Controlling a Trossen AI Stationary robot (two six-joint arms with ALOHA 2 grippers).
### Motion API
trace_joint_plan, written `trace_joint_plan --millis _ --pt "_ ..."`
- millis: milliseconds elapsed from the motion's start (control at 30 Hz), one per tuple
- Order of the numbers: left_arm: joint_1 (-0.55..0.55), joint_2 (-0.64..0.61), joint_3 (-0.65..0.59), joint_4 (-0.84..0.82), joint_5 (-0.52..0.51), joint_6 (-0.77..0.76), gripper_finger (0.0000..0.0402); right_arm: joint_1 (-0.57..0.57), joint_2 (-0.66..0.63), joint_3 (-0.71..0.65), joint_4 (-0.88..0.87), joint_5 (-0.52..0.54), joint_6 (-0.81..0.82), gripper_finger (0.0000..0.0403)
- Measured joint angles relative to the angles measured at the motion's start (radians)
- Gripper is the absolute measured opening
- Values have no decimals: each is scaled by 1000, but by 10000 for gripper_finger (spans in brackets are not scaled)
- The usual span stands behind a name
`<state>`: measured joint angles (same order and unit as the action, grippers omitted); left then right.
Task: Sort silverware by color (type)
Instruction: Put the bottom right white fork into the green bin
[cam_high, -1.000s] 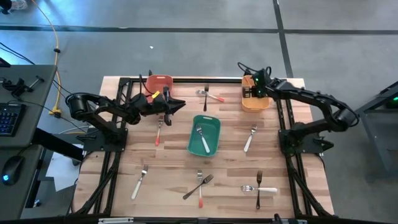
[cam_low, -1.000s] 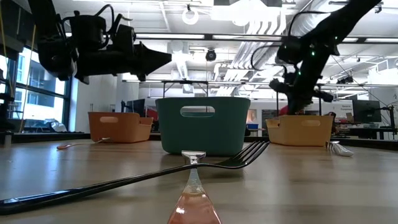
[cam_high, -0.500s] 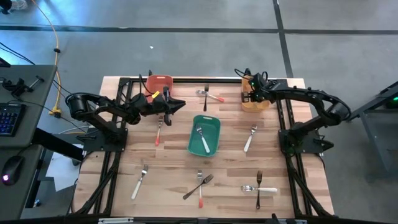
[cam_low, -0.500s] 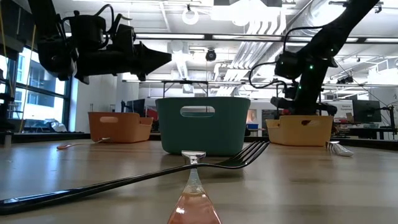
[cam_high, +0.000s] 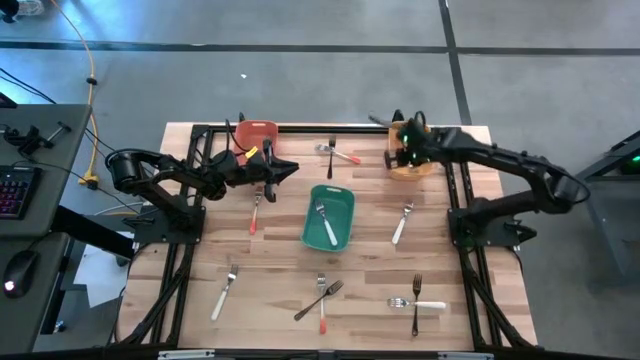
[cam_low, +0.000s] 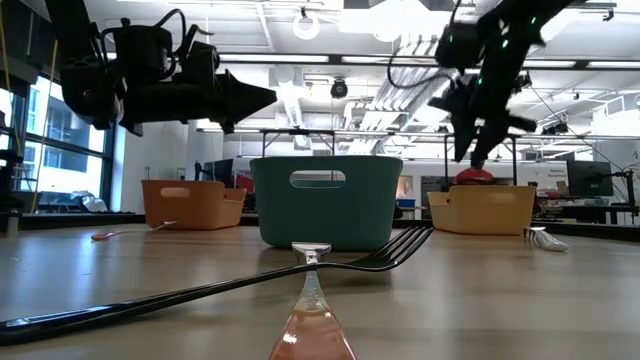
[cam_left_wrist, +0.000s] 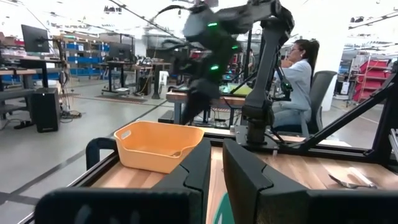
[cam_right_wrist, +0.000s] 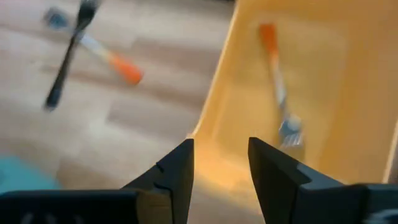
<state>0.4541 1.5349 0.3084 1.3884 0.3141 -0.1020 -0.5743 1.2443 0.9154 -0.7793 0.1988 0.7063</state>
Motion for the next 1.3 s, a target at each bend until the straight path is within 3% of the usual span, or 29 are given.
trace_joint_plan --millis 333,500,600,833,1033,1133,1300 --pt "0 0 0 -25 0 -2 32 484 -26 -163 -67 32 687 136" --pt "0 0 0 -30 0 -3 32 638 -21 -211 -111 53 941 136" --pt "0 0 0 -31 0 -10 32 702 -13 -217 -118 40 958 136" --pt "0 0 0 -36 0 -10 32 897 -13 -187 -101 -127 839 136" --pt "0 0 0 -38 0 -10 32 1119 -4 -155 64 -201 802 136" --pt "0 0 0 -39 0 -9 32 1220 43 -133 135 -216 791 136" --pt "0 0 0 -51 0 -9 32 1315 177 -44 122 -331 749 136"
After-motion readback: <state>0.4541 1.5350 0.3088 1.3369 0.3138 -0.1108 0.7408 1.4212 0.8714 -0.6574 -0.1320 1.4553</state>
